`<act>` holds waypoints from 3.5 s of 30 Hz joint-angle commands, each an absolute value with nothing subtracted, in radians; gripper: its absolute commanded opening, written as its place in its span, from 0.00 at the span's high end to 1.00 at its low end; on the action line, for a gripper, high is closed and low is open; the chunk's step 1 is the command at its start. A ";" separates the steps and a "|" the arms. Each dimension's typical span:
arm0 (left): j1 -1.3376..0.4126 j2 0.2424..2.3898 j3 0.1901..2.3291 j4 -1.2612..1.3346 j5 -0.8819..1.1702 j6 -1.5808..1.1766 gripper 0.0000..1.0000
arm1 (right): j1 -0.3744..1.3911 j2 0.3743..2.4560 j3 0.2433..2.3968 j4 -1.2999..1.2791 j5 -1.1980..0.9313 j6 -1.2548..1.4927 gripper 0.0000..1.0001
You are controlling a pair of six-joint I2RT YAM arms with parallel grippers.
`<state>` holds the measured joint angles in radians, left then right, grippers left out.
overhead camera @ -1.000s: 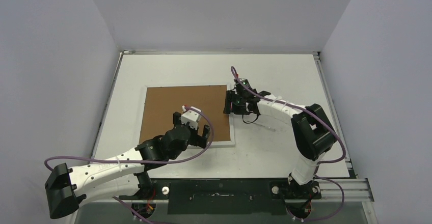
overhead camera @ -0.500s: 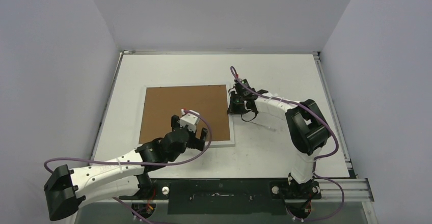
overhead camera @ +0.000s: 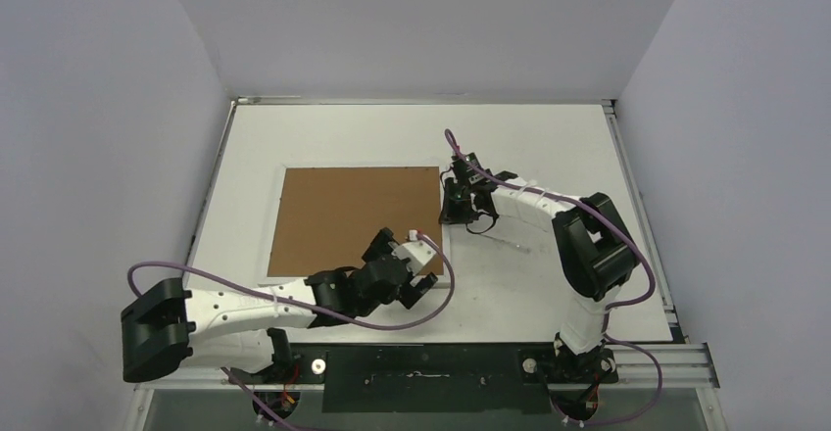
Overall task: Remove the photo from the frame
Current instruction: Turn over the photo frame at the center of the board.
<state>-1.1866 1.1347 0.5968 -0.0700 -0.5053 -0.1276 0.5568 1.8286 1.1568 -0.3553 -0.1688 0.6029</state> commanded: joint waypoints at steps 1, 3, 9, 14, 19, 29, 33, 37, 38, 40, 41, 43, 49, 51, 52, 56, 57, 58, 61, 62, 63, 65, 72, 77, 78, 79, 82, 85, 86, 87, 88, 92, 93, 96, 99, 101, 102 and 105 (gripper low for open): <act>-1.285 1.246 0.653 0.011 -0.576 0.074 0.03 | 0.551 1.740 1.201 -0.363 -0.197 0.611 0.95; -1.319 1.313 0.664 0.024 -0.580 0.127 0.03 | 0.551 1.741 1.203 -0.364 -0.203 0.614 0.95; -1.353 1.440 0.712 0.021 -0.606 0.168 0.03 | 0.552 1.738 1.205 -0.362 -0.219 0.620 0.95; -1.377 1.513 0.740 0.053 -0.656 0.209 0.04 | 0.548 1.721 1.223 -0.378 -0.225 0.620 0.95; -1.411 1.583 0.771 0.060 -0.661 0.242 0.03 | 0.548 1.711 1.251 -0.402 -0.234 0.615 0.95; -1.432 1.721 0.823 0.149 -0.879 0.296 0.03 | 0.548 1.690 1.272 -0.427 -0.245 0.618 0.95; -1.449 1.833 0.868 0.232 -1.087 0.381 0.00 | 0.547 1.689 1.271 -0.425 -0.252 0.624 0.95; -1.467 1.895 0.883 0.323 -1.184 0.445 0.14 | 0.547 1.686 1.270 -0.422 -0.255 0.627 0.95; -1.472 1.900 0.888 0.324 -1.194 0.445 0.26 | 0.548 1.685 1.269 -0.423 -0.255 0.627 0.95; -1.476 1.904 0.893 0.336 -1.225 0.450 0.50 | 0.548 1.683 1.267 -0.423 -0.253 0.627 0.95; -1.479 1.906 0.893 0.348 -1.243 0.462 0.60 | 0.547 1.680 1.267 -0.423 -0.252 0.627 0.94; -1.486 1.907 0.887 0.382 -1.265 0.496 0.73 | 0.545 1.677 1.262 -0.423 -0.248 0.623 0.86; -1.514 1.891 0.867 0.529 -1.336 0.598 0.88 | 0.521 1.637 1.230 -0.406 -0.235 0.613 0.37; -1.520 1.874 0.865 0.573 -1.357 0.634 0.90 | 0.503 1.621 1.218 -0.405 -0.245 0.611 0.22; -1.523 1.858 0.863 0.594 -1.363 0.661 0.91 | 0.492 1.610 1.211 -0.404 -0.250 0.608 0.16; -1.531 1.801 0.875 0.612 -1.369 0.684 0.93 | 0.459 1.553 1.170 -0.366 -0.286 0.616 0.08; -1.536 1.787 0.886 0.595 -1.368 0.675 0.93 | 0.449 1.539 1.157 -0.346 -0.306 0.623 0.10; -1.541 1.776 0.896 0.580 -1.367 0.668 0.93 | 0.445 1.531 1.143 -0.325 -0.327 0.632 0.10; -1.560 1.756 0.920 0.574 -1.374 0.675 0.93 | 0.437 1.536 1.134 -0.284 -0.412 0.664 0.09; -1.565 1.752 0.926 0.579 -1.380 0.683 0.93 | 0.434 1.542 1.130 -0.272 -0.443 0.675 0.08; -1.571 1.751 0.930 0.590 -1.384 0.696 0.93 | 0.428 1.546 1.123 -0.254 -0.480 0.691 0.06; -1.581 1.750 0.934 0.624 -1.393 0.732 0.93 | 0.416 1.539 1.094 -0.184 -0.584 0.744 0.05; -1.607 1.759 0.935 0.885 -1.428 0.955 0.93 | 0.411 1.516 1.077 -0.110 -0.677 0.830 0.42; -1.611 1.757 0.940 0.963 -1.440 1.017 0.91 | 0.393 1.481 1.092 -0.159 -0.667 0.824 0.75; -1.611 1.756 0.940 0.965 -1.443 1.016 0.89 | 0.389 1.474 1.096 -0.172 -0.666 0.822 0.80; -1.612 1.755 0.938 0.965 -1.443 1.015 0.85 | 0.385 1.470 1.101 -0.183 -0.663 0.822 0.84; -1.615 1.755 0.928 0.980 -1.446 1.015 0.60 | 0.382 1.450 1.110 -0.205 -0.654 0.824 0.85; -1.614 1.756 0.913 1.012 -1.448 1.026 0.40 | 0.383 1.430 1.120 -0.219 -0.644 0.834 0.86; -1.614 1.756 0.906 1.036 -1.449 1.037 0.35 | 0.382 1.424 1.125 -0.226 -0.639 0.833 0.87; -1.612 1.759 0.899 1.063 -1.450 1.052 0.32 | 0.383 1.419 1.130 -0.237 -0.633 0.831 0.87; -1.611 1.761 0.892 1.090 -1.450 1.071 0.29 | 0.382 1.416 1.134 -0.244 -0.630 0.831 0.88; -1.604 1.785 0.866 1.196 -1.454 1.139 0.24 | 0.382 1.407 1.140 -0.264 -0.628 0.826 0.88; -1.603 1.791 0.857 1.213 -1.456 1.150 0.24 | 0.382 1.406 1.142 -0.265 -0.629 0.826 0.88; -1.595 1.802 0.823 1.236 -1.461 1.144 0.25 | 0.382 1.405 1.147 -0.273 -0.626 0.824 0.88; -1.585 1.821 0.789 1.284 -1.471 1.160 0.34 | 0.383 1.407 1.152 -0.281 -0.624 0.820 0.88; -1.584 1.840 0.773 1.357 -1.480 1.214 0.45 | 0.383 1.407 1.153 -0.283 -0.621 0.820 0.88; -1.584 1.852 0.768 1.420 -1.485 1.259 0.54 | 0.382 1.406 1.154 -0.285 -0.618 0.818 0.88; -1.584 1.896 0.764 1.612 -1.497 1.405 0.80 | 0.382 1.406 1.154 -0.288 -0.613 0.816 0.84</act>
